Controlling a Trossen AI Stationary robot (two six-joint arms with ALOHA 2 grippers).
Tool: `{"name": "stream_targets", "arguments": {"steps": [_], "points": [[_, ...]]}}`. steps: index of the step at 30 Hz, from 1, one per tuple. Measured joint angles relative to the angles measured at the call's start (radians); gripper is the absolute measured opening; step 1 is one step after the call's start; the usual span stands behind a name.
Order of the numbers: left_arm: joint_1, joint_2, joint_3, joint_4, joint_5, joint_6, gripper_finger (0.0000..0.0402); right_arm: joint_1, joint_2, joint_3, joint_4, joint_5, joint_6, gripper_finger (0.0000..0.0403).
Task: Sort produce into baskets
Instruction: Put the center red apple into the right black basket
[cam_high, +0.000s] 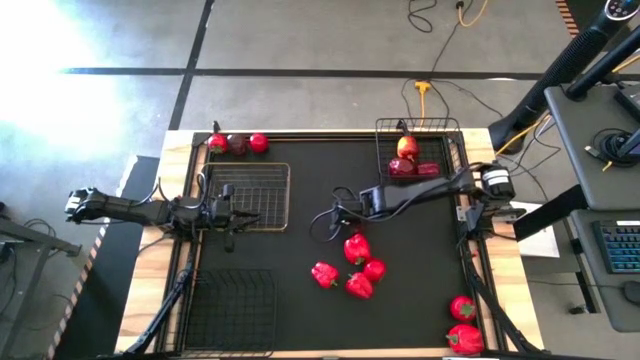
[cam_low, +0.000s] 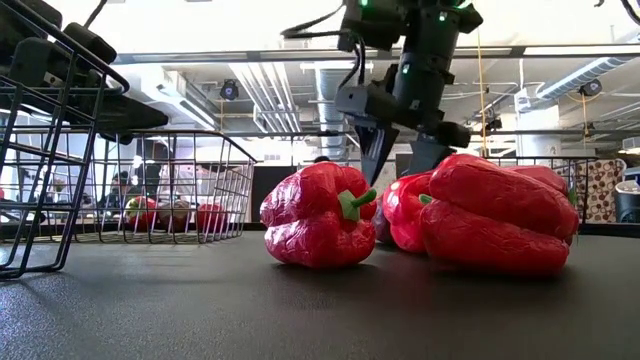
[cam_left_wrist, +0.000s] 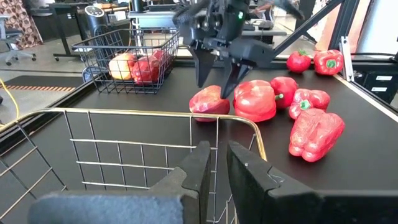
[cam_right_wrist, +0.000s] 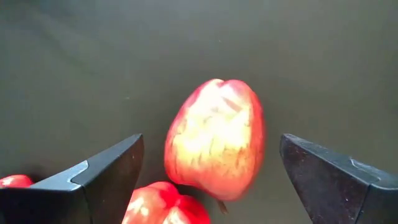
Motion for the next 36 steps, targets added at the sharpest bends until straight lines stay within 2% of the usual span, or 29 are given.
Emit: {"name": "stream_targets", "arguments": {"steps": [12,19,23,28,36], "points": [[0.000,0.003,0.000,0.000,0.000,0.000,0.0038,0.007,0.088,0.000,0.018,0.003,0.037,0.0365],[0.000,0.005,0.000,0.000,0.000,0.000,0.0038,0.007,0.098,0.000,0.017,0.032,0.032,0.0362],[0.000,0.007,0.000,0.000,0.000,0.000,0.0038,0.007,0.106,0.000,0.017,0.029,0.030,0.0334],[0.000,0.009,0.000,0.000,0.000,0.000,0.0038,0.007,0.112,0.001,0.017,0.025,0.027,0.0274],[0.000,0.011,0.000,0.001,0.000,0.000,0.0038,-0.013,0.045,0.140,-0.029,0.051,-0.126,0.0271]]}}
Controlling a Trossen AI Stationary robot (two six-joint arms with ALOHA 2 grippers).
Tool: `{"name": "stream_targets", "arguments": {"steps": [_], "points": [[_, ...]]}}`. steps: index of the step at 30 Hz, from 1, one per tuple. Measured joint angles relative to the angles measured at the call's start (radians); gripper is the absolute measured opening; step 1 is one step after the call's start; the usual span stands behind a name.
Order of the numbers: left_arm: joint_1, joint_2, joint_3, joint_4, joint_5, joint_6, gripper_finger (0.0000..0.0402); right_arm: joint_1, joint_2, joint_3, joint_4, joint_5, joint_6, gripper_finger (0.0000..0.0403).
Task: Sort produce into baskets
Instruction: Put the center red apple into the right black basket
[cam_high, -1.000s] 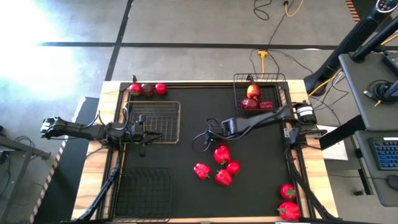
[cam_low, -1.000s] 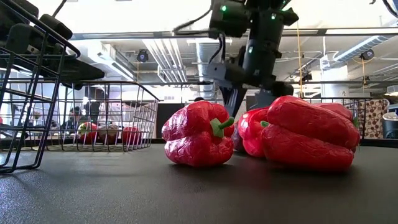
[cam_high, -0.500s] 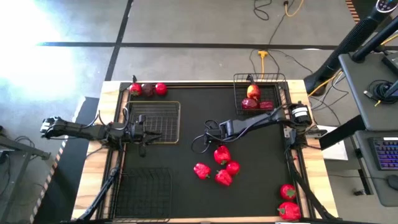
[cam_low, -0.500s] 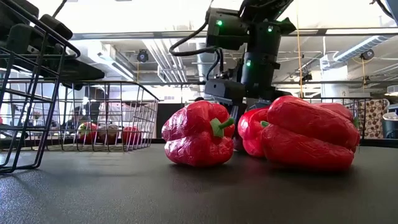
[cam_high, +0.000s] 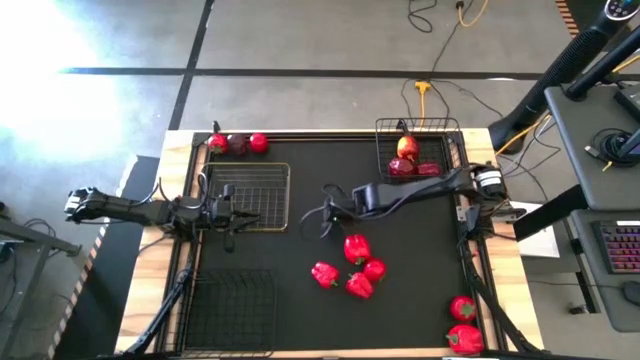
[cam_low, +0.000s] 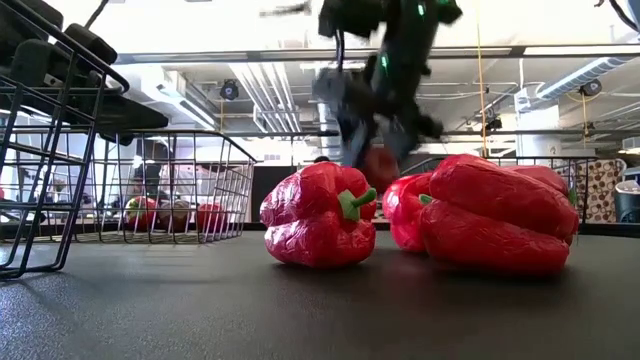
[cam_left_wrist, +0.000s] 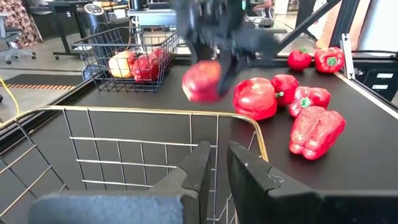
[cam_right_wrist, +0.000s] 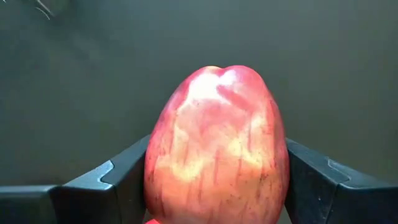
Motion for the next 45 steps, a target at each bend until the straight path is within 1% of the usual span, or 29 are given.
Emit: {"name": "stream_targets", "arguments": {"steps": [4,8,9,12,15,19,23,26,29,32,39,45], "points": [[0.000,0.001,0.000,-0.001,0.000,0.000,0.0038,-0.030,-0.040,0.101,-0.156,0.190,-0.045,0.0285],[0.000,0.002,0.000,0.000,0.000,0.000,0.0038,-0.079,-0.092,0.152,-0.343,0.344,-0.037,0.0279],[0.000,0.002,0.000,-0.001,0.000,0.000,0.0038,-0.094,-0.107,0.152,-0.383,0.366,-0.022,0.0276],[0.000,0.004,0.000,0.000,0.000,0.000,0.0038,-0.153,-0.150,0.142,-0.479,0.380,0.018,0.0273],[0.000,0.006,0.000,-0.001,0.000,0.000,0.0038,-0.217,-0.200,0.104,-0.526,0.404,0.041,0.0281],[0.000,0.006,0.000,-0.001,0.000,0.000,0.0038,-0.313,-0.273,0.008,-0.529,0.406,0.058,0.0286],[0.000,0.007,0.000,-0.001,0.000,0.000,0.0038,-0.422,-0.341,-0.118,-0.511,0.394,0.076,0.0282],[0.000,0.007,0.000,-0.001,0.000,0.000,0.0038,-0.511,-0.375,-0.209,-0.457,0.330,0.064,0.0284],[0.000,0.007,0.000,-0.001,0.000,0.000,0.0038,-0.594,-0.389,-0.284,-0.377,0.245,0.005,0.0289],[0.000,0.007,0.000,-0.001,0.000,0.000,0.0038,-0.658,-0.381,-0.338,-0.319,0.237,-0.014,0.0290],[0.000,0.007,0.000,-0.001,0.000,0.000,0.0038,-0.740,-0.366,-0.418,-0.155,0.229,-0.094,0.0292],[0.000,0.007,0.000,-0.001,0.000,0.000,0.0038,-0.779,-0.366,-0.440,-0.108,0.224,-0.136,0.0293]]}}
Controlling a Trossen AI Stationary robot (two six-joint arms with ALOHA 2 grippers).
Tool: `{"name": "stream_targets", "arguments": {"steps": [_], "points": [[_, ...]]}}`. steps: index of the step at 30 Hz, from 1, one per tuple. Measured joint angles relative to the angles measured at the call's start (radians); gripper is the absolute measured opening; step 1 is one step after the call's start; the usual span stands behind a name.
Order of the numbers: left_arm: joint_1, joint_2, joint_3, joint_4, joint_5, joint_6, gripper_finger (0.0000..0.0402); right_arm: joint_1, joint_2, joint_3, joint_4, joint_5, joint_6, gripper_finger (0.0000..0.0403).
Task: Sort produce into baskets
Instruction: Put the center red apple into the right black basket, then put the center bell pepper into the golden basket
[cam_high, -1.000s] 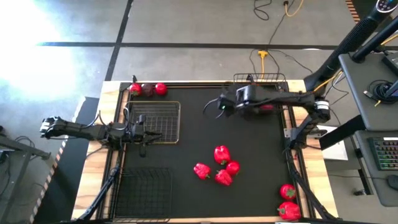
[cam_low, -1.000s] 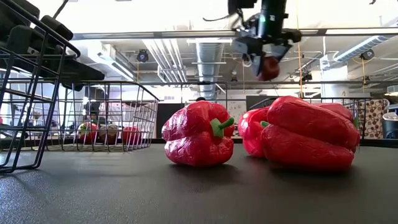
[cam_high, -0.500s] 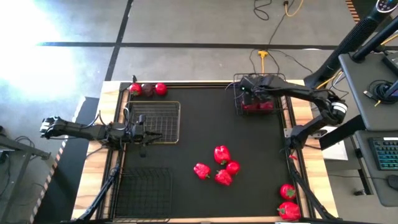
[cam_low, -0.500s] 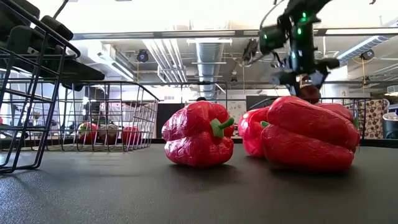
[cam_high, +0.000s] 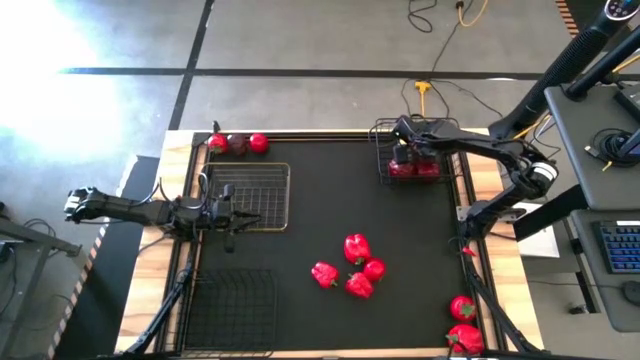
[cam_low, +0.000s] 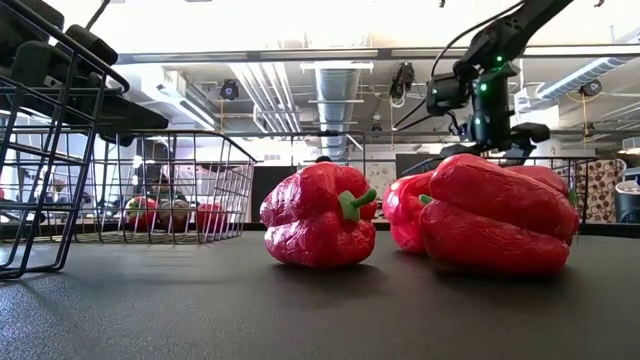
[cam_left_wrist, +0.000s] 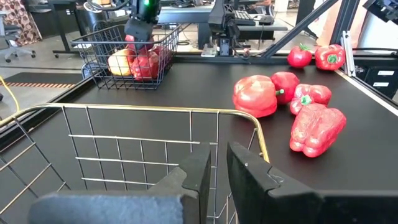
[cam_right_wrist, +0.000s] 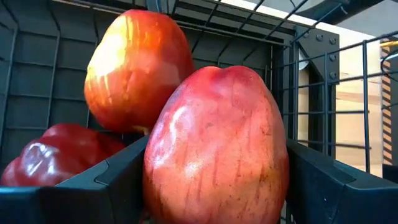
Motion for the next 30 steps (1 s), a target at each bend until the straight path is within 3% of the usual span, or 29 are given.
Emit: {"name": "stream_targets", "arguments": {"steps": [8,13,20,25,30], "points": [[0.000,0.000,0.000,0.000,0.000,0.000,0.0038,-0.024,-0.005,0.028,-0.010,-0.147,-0.062,0.0339],[0.000,0.000,0.000,0.000,0.000,0.000,0.0038,0.004,-0.032,0.122,-0.057,-0.130,-0.086,0.0358],[0.000,0.000,0.000,0.000,0.000,0.000,0.0038,0.131,-0.096,0.261,-0.193,-0.010,-0.087,0.0343],[0.000,0.001,0.000,0.000,0.000,0.000,0.0038,0.352,-0.158,0.234,0.061,-0.009,-0.147,0.0333],[0.000,0.001,0.000,0.000,0.000,0.000,0.0038,0.513,-0.130,0.204,0.385,-0.013,-0.303,0.0327]]}}
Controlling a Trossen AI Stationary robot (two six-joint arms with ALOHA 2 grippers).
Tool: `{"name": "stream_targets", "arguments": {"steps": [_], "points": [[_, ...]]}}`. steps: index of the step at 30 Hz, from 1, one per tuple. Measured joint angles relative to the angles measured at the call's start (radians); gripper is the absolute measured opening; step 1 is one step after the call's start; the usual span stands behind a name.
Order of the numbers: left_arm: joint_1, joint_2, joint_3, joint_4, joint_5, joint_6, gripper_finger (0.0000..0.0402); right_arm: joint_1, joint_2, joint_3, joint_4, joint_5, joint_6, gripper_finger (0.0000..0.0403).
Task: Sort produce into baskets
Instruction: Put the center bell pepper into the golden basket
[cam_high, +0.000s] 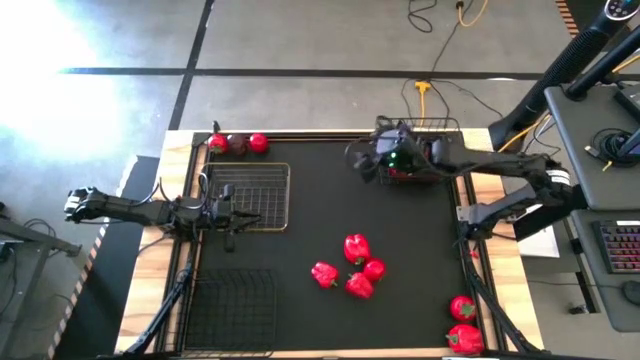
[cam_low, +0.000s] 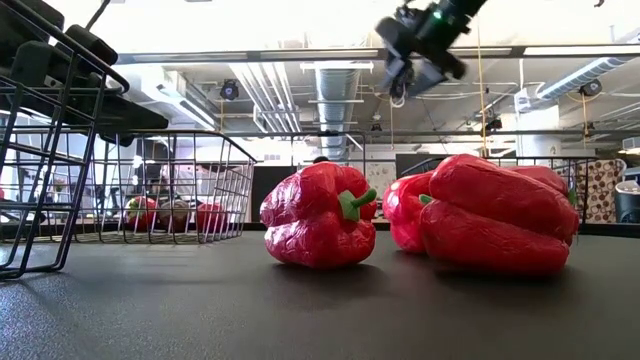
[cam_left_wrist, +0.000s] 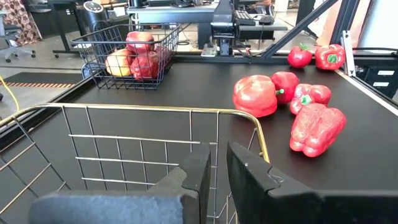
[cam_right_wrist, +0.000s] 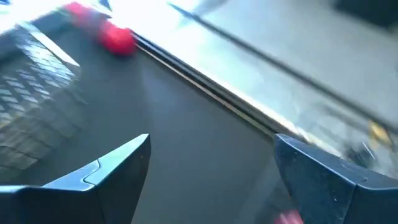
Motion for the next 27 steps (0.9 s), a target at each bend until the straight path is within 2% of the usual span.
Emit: {"name": "stream_targets", "arguments": {"steps": [6,8,10,14,19,22,25,27], "points": [[0.000,0.000,0.000,0.000,0.000,0.000,0.0038,0.085,0.115,-0.072,0.326,-0.003,-0.139,0.0326],[0.000,0.000,0.000,0.000,0.000,0.000,0.0038,0.112,0.148,-0.111,0.399,-0.051,-0.140,0.0326],[0.000,0.001,0.000,0.000,0.000,0.000,0.0038,0.147,0.171,-0.148,0.438,-0.146,-0.154,0.0326],[0.000,0.000,0.000,0.000,0.000,0.000,0.0038,0.241,0.181,-0.207,0.450,-0.304,-0.266,0.0326],[0.000,0.002,0.000,0.000,0.000,0.000,0.0038,0.356,0.187,-0.248,0.455,-0.343,-0.482,0.0326],[0.000,0.002,0.000,0.000,0.000,0.000,0.0038,0.390,0.196,-0.247,0.449,-0.356,-0.457,0.0326],[0.000,0.002,0.000,0.000,0.000,0.000,0.0038,0.417,0.196,-0.222,0.356,-0.433,-0.373,0.0326],[0.000,0.002,0.000,0.000,0.000,0.000,0.0038,0.435,0.190,-0.192,0.257,-0.444,-0.308,0.0327]]}}
